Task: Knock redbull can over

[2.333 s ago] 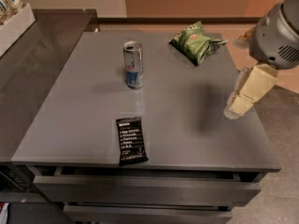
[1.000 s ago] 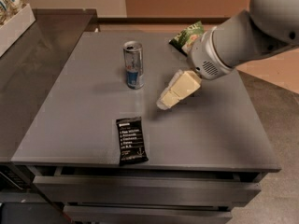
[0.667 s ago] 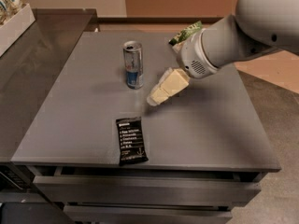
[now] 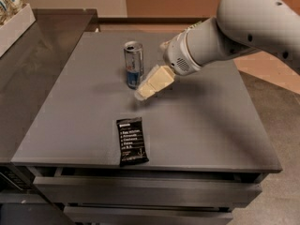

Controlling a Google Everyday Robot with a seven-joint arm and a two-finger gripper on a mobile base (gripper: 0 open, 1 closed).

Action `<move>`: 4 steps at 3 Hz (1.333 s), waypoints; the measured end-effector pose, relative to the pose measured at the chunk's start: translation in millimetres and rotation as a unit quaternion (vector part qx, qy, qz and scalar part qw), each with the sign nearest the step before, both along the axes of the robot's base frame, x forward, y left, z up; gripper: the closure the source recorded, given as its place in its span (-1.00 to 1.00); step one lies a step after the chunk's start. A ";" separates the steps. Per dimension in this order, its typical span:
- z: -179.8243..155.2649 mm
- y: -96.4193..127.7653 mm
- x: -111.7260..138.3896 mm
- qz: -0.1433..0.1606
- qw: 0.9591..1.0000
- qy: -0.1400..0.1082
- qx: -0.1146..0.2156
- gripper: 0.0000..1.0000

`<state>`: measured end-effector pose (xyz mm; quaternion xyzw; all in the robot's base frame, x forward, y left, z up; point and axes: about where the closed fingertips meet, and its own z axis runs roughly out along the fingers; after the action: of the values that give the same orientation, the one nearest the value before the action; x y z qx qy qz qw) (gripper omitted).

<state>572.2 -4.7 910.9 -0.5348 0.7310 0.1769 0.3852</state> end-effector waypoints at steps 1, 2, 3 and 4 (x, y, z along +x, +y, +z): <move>-2.3 16.1 11.6 -0.006 0.999 -0.005 0.033 -1.00; -1.0 26.9 22.6 -0.012 0.999 -0.009 0.053 -1.00; 2.2 39.7 35.4 -0.011 0.998 -0.010 0.067 -1.00; 4.4 51.6 51.2 -0.009 0.997 -0.013 0.080 -1.00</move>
Offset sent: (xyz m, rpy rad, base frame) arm 0.0710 0.0599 0.0065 0.1905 -0.0372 -0.0234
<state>623.4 46.8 915.3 -0.4980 0.7138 0.2245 0.4383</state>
